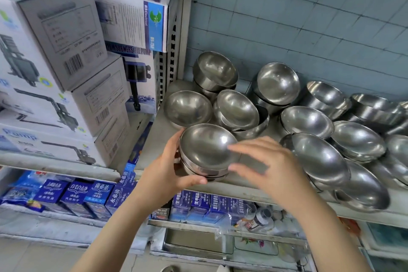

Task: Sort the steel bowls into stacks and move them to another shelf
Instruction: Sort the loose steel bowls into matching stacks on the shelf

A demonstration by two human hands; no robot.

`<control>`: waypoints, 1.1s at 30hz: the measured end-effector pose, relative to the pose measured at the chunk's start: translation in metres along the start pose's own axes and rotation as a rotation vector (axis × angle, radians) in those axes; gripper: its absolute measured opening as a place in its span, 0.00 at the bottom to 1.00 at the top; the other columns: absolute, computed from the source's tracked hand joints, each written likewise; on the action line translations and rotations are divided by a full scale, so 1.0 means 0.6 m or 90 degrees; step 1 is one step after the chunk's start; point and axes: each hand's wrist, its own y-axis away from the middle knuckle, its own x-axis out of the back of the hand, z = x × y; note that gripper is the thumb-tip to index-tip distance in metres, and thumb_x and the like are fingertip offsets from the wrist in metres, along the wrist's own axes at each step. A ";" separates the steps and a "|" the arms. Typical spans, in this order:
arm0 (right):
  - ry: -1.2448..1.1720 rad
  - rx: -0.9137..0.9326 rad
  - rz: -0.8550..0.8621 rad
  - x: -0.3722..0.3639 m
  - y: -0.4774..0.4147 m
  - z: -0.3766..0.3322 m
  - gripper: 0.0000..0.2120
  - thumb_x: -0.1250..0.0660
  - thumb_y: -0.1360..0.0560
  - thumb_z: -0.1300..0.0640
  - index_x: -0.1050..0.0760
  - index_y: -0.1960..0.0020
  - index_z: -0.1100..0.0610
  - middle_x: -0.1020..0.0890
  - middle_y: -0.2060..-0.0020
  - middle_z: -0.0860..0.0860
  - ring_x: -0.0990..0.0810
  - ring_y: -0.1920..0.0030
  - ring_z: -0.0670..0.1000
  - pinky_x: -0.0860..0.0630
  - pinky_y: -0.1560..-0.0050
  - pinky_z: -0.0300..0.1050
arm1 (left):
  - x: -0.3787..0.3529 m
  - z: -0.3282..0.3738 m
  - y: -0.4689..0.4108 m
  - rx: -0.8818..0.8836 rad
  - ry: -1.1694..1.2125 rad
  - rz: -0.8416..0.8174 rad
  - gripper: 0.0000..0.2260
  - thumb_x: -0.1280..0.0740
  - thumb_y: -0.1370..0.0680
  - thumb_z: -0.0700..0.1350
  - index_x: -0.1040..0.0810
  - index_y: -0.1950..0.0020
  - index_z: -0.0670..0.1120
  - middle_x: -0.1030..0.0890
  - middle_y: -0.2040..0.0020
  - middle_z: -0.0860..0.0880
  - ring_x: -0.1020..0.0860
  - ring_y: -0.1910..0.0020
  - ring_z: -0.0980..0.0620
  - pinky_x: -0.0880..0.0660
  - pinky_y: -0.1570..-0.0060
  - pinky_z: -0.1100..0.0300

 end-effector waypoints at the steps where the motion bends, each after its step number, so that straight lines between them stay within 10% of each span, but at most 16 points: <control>1: -0.008 -0.010 0.028 0.010 -0.010 0.003 0.20 0.33 0.27 0.39 0.19 0.40 0.47 0.19 0.47 0.37 0.22 0.44 0.40 0.28 0.39 0.35 | 0.003 -0.002 0.001 0.003 0.019 -0.001 0.52 0.26 0.42 0.71 0.48 0.24 0.63 0.28 0.33 0.64 0.25 0.37 0.64 0.26 0.37 0.59; 10: 0.036 -0.178 -0.050 0.027 -0.094 0.053 0.16 0.31 0.24 0.46 0.21 0.37 0.44 0.20 0.44 0.39 0.26 0.52 0.32 0.34 0.50 0.27 | 0.025 -0.008 0.010 0.011 0.028 0.022 0.52 0.24 0.43 0.70 0.43 0.25 0.59 0.29 0.38 0.70 0.25 0.39 0.66 0.27 0.39 0.67; 20: 0.090 -0.240 -0.198 0.007 -0.090 0.066 0.13 0.26 0.29 0.45 0.18 0.45 0.44 0.18 0.55 0.42 0.19 0.50 0.47 0.22 0.45 0.50 | 0.029 -0.013 0.004 0.011 -0.023 0.031 0.52 0.25 0.44 0.69 0.40 0.27 0.50 0.30 0.40 0.67 0.25 0.38 0.60 0.29 0.41 0.71; 28: 0.158 -0.225 -0.079 0.013 -0.089 0.073 0.11 0.28 0.27 0.51 0.24 0.64 0.54 0.28 0.76 0.47 0.30 0.70 0.49 0.30 0.63 0.44 | 0.043 -0.016 -0.009 0.022 0.015 -0.040 0.49 0.24 0.41 0.64 0.46 0.27 0.54 0.34 0.37 0.67 0.28 0.38 0.68 0.32 0.42 0.77; 33: 0.102 -0.221 -0.006 0.017 -0.092 0.063 0.05 0.27 0.27 0.55 0.18 0.54 0.55 0.16 0.61 0.47 0.18 0.58 0.53 0.21 0.52 0.52 | 0.035 -0.007 -0.010 0.027 0.040 -0.031 0.47 0.25 0.37 0.63 0.46 0.25 0.53 0.31 0.35 0.65 0.28 0.37 0.66 0.29 0.37 0.66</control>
